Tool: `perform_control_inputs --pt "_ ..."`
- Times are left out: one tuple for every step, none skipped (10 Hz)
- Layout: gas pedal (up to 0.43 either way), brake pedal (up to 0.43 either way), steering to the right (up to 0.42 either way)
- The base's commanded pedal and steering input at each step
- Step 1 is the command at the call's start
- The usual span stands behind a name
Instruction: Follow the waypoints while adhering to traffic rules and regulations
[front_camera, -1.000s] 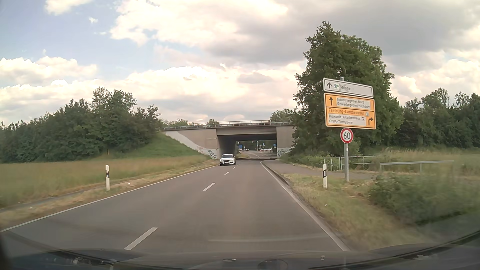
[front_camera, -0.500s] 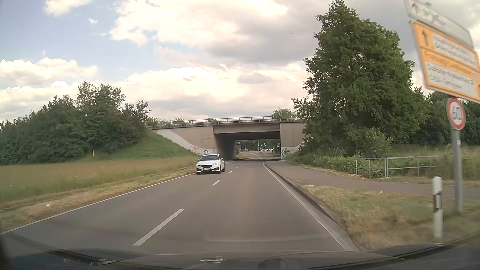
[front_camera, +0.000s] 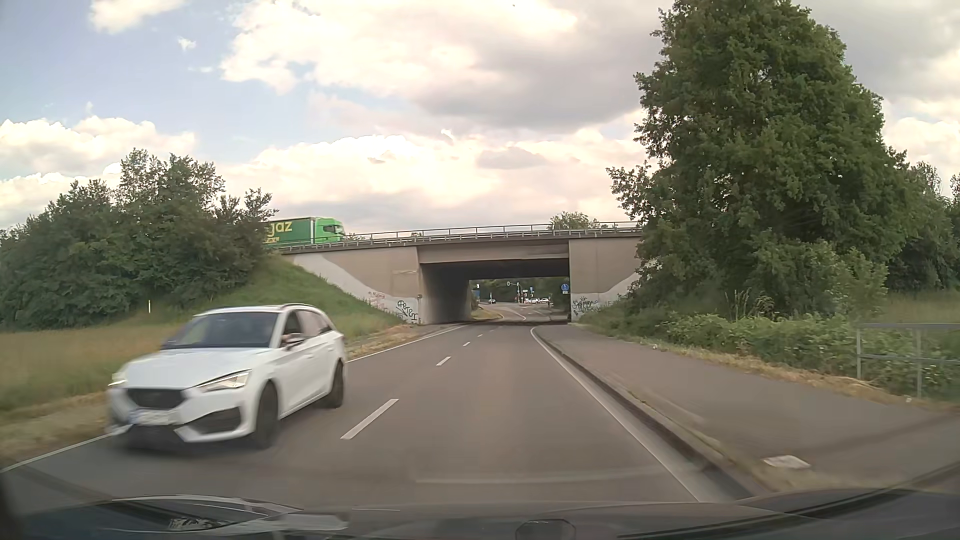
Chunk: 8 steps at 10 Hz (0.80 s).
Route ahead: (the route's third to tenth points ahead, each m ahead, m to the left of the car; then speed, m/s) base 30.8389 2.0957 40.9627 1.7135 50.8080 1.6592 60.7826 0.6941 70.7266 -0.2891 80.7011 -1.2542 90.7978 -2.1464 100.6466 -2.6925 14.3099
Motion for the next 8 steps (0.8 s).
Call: perform_control_inputs --pt "0.118 0.0 -0.002" --pt "0.118 0.0 -0.002" --pt "0.118 0.0 -0.002" --pt "0.118 0.0 -0.002" --pt "0.118 0.0 -0.001" --pt "0.118 0.0 0.0" --pt "0.118 0.0 0.001" --pt "0.118 0.0 0.001"
